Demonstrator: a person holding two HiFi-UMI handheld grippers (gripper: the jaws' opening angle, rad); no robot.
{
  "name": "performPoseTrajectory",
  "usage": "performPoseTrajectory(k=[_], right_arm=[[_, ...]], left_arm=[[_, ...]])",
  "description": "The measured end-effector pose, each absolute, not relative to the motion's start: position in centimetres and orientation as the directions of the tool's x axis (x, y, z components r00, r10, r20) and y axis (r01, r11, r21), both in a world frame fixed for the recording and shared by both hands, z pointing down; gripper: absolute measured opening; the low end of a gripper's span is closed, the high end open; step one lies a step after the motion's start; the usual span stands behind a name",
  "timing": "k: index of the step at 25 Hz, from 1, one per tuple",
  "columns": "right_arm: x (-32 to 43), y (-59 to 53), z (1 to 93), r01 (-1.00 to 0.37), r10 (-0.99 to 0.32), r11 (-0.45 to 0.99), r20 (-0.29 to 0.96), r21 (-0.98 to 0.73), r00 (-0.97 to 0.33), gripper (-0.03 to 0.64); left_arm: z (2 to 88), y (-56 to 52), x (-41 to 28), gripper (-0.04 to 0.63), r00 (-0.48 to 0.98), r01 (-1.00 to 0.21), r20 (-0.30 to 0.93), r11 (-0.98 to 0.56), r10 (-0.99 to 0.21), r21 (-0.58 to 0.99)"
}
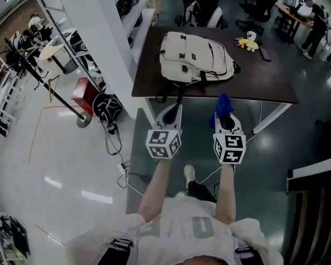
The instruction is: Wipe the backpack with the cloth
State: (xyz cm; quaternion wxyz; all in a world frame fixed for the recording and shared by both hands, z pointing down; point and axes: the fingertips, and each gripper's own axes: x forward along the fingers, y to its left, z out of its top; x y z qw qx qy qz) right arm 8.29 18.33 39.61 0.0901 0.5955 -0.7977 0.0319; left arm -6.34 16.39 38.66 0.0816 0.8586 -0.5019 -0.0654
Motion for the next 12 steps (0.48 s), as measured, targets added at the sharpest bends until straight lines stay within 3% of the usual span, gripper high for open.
performPoseTrajectory(k=[12], right_arm=[[6.0, 27.6, 37.6, -0.922, -0.925, 0.366, 0.158, 0.126, -0.345, 0.041]], left_arm=[[37.8, 25.6, -6.4, 0.003, 0.468, -0.864, -0.042, -0.467, -0.883, 0.188]])
